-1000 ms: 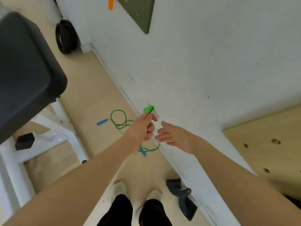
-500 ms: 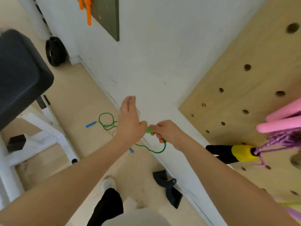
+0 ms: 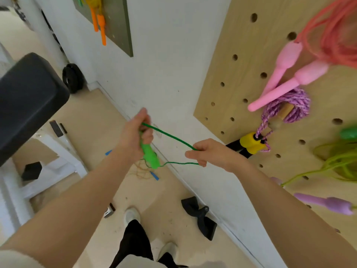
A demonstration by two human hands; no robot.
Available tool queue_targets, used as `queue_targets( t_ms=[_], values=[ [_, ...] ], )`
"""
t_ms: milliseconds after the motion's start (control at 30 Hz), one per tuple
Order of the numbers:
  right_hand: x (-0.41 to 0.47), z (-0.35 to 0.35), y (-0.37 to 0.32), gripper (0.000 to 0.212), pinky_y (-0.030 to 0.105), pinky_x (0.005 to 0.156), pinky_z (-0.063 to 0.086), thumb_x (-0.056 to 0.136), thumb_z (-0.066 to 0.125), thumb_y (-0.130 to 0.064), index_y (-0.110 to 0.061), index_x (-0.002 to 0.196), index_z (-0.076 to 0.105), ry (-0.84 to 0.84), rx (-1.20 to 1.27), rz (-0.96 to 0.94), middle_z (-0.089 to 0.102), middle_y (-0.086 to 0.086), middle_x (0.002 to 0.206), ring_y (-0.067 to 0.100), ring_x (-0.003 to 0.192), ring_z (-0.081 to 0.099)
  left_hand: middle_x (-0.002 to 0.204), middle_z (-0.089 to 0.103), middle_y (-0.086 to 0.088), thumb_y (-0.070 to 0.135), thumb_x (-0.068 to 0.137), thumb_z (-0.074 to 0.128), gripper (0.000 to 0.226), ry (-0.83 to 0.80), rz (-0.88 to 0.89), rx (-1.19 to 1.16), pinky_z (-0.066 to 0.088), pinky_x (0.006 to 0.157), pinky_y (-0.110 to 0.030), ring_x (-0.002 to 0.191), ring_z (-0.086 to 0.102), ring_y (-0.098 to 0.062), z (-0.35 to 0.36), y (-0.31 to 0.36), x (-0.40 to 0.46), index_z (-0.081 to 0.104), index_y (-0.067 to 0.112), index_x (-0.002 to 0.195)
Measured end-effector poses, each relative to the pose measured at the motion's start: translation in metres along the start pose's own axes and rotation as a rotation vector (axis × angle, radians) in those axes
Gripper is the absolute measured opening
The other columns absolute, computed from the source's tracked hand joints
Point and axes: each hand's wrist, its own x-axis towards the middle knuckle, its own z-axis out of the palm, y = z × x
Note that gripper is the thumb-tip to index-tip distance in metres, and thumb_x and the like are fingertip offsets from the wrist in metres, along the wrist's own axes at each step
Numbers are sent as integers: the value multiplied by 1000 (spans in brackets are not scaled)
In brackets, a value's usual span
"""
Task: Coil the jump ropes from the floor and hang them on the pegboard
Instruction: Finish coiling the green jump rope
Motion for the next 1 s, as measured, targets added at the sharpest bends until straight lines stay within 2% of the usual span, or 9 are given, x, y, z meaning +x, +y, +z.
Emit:
queue_targets(
  t_ms=[67,267,367,500,633,733,867,933,1000],
  values=[
    [-12,-4,23,35,19,55,35,86,64,-32,-12,61,48,74,-65,13,41,-2,55,9,52,39,44,37,10,33,94,49,46,87,-31,-287,19,29,-12,28,25,-2,-23,10,2,49,20,50],
    [-30,-4,26,36,14,41,23,99,41,-26,-14,66,51,207,121,-16,35,-9,47,5,43,29,49,47,-2,45,85,49,44,-230,-371,718,42,48,-22,44,46,-16,-32,-20,-27,61,4,76],
    [-32,-1,9,36,13,41,24,98,41,-26,-15,65,49,223,17,-63,36,-5,51,3,41,30,50,29,5,42,80,53,33,-415,-405,793,20,44,-21,42,26,-10,-7,-33,-40,57,11,72],
    [-33,-12,16,39,20,48,28,98,42,-33,-16,64,47,488,24,-53,39,-1,56,11,49,34,47,26,11,36,88,57,33,-661,-316,680,15,42,-17,39,19,-4,16,-35,-52,63,21,59],
    [-41,-19,46,40,26,54,33,95,48,-37,-13,63,47,625,237,58,40,3,56,16,51,36,47,38,14,45,71,74,32,-764,-188,278,18,41,-16,41,16,-6,26,-17,-58,74,24,94],
    [-43,-11,65,32,27,59,33,97,42,-35,-9,80,49,506,109,152,42,3,62,15,56,40,52,44,12,47,74,67,40,-682,-109,224,18,38,-14,41,12,-7,27,-6,-54,65,36,113],
    [-52,16,63,32,30,64,33,100,31,-40,-10,111,33,113,-516,315,44,4,74,21,70,43,86,71,6,30,100,30,35,-532,-85,359,26,39,-15,36,34,-7,31,-11,-45,42,46,129],
    [-60,34,41,43,33,70,34,101,29,-38,-7,131,26,-21,-696,303,48,5,82,23,80,42,106,71,0,28,101,31,39,-540,-126,472,46,48,-20,55,62,-15,37,-18,-43,34,46,135],
    [-63,42,14,38,33,72,35,101,29,-27,-5,132,31,-43,-779,203,52,6,88,24,84,44,115,68,-3,26,102,32,42,-591,-197,533,56,73,-30,89,70,-23,42,-28,-40,29,44,139]
  ],
)
